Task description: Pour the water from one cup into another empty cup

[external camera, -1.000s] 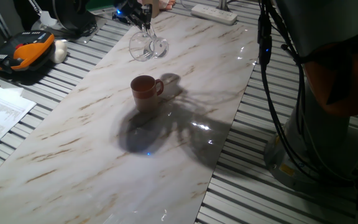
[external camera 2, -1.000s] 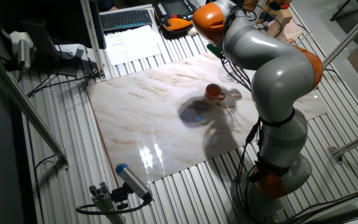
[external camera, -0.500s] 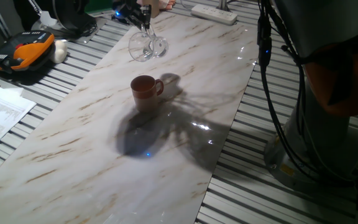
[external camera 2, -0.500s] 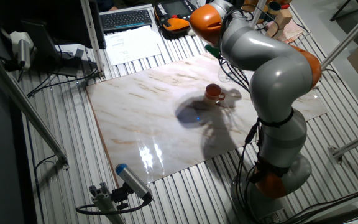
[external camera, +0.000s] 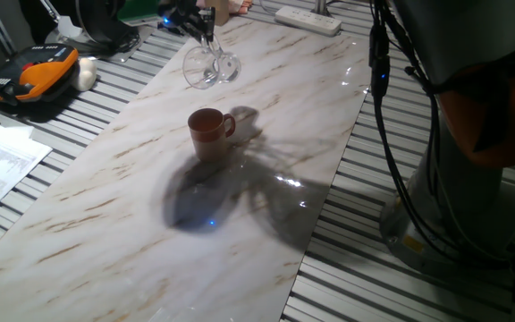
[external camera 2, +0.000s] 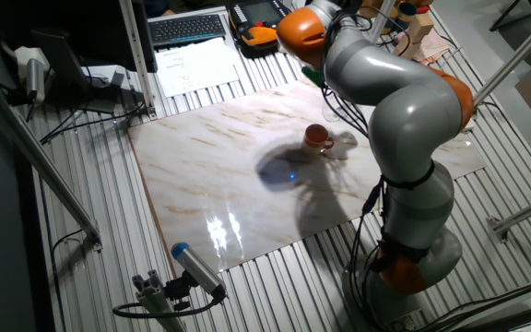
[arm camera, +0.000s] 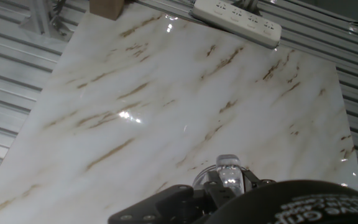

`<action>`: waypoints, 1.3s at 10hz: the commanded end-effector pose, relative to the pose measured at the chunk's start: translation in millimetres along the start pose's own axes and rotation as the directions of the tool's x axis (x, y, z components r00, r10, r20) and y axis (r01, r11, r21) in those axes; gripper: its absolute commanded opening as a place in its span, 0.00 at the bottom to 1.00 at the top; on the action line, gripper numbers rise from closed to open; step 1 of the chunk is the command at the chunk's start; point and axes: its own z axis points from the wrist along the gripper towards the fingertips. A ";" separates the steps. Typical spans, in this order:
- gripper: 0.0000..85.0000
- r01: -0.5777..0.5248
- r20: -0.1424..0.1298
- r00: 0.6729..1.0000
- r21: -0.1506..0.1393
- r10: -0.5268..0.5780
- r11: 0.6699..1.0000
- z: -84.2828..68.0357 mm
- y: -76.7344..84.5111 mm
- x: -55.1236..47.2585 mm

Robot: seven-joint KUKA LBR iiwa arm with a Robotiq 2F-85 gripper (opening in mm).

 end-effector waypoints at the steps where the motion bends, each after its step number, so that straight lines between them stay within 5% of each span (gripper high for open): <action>1: 0.00 -0.001 0.005 1.000 0.002 0.001 1.000 -0.4 0.0 0.2; 13: 0.00 0.008 0.077 0.997 -0.030 -0.006 1.000 -10.3 3.5 11.6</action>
